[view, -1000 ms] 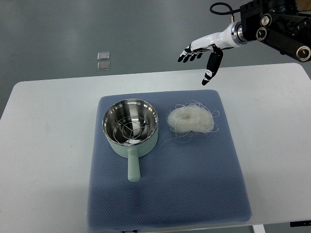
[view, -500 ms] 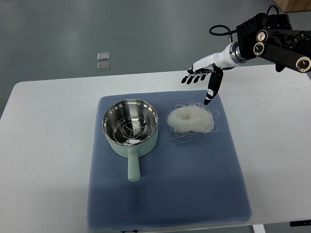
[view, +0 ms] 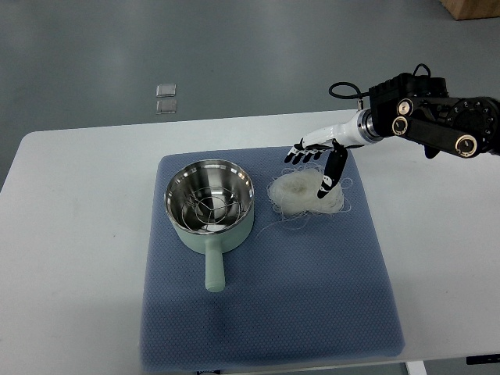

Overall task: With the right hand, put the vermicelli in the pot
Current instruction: 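Lower the right hand onto the vermicelli and close fingers around it, then lift the vermicelli and carry it over the green pot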

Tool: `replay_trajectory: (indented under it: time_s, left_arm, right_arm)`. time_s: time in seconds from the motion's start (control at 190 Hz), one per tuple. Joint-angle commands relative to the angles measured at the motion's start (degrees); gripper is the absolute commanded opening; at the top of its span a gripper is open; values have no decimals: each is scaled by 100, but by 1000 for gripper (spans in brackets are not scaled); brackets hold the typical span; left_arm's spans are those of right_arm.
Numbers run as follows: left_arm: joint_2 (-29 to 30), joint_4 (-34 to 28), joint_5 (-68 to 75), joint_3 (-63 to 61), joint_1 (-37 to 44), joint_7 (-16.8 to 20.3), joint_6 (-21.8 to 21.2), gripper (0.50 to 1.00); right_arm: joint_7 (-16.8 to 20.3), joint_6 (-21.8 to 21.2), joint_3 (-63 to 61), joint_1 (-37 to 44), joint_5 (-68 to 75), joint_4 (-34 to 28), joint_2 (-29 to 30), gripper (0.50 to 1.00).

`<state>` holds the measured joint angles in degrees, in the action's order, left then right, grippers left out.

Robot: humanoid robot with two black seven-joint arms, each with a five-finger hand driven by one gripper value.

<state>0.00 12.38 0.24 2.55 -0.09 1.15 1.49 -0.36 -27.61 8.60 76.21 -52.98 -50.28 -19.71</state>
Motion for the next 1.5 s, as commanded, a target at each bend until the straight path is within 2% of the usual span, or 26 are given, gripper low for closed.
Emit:
replay_trajectory:
  time_s: [0.0, 0.316, 0.553, 0.647, 0.721, 0.768, 0.779, 0.784, 0.8, 0.816, 0.837, 1.005, 1.189, 1.495]
  left_arm:
    - [0, 2, 2, -1, 0, 0, -9, 1000]
    - [0, 2, -6, 8, 0, 0, -9, 1000]
    - [0, -7, 2, 8, 0, 0, -9, 1000]
    - [0, -7, 2, 8, 0, 0, -9, 1000]
    - [0, -7, -6, -1, 0, 0, -9, 1000]
    - [0, -7, -6, -1, 0, 0, -9, 1000]
    - [0, -7, -6, -1, 0, 0, -9, 1000]
    - [0, -7, -6, -1, 0, 0, -9, 1000]
    - [0, -7, -6, 8, 0, 0, -9, 1000]
    - [0, -7, -6, -1, 0, 0, -9, 1000]
    - [0, -7, -6, -1, 0, 0, -9, 1000]
    - [0, -7, -6, -1, 0, 0, -9, 1000]
    - [0, -7, -6, -1, 0, 0, -9, 1000]
    - [0, -7, -6, 8, 0, 0, -9, 1000]
  right_arm:
    - [-8, 97, 10, -89, -28, 0, 28, 928]
    - [-298, 528, 19, -405, -134, 62, 222, 913]
    - [-316, 792, 37, -616, -239, 185, 248, 858]
    - [-377, 880, 45, -730, -433, 308, 310, 785]
    - [-386, 941, 45, -783, -538, 325, 318, 709]
    - [-395, 994, 45, -809, -564, 325, 327, 627]
    - [-395, 994, 45, -809, -564, 325, 327, 627]
    - [-395, 994, 45, -809, -573, 325, 319, 605]
    - [-395, 1003, 45, -809, -573, 325, 318, 584]
    - [-404, 1011, 45, -809, -573, 325, 318, 537]
    - [-412, 1012, 45, -809, -573, 325, 318, 500]
    - [-412, 976, 28, -695, -564, 308, 231, 500]
    - [-465, 730, 1, -45, -468, 141, -42, 500]
    - [-518, 27, -7, 1827, 103, -694, -850, 500]
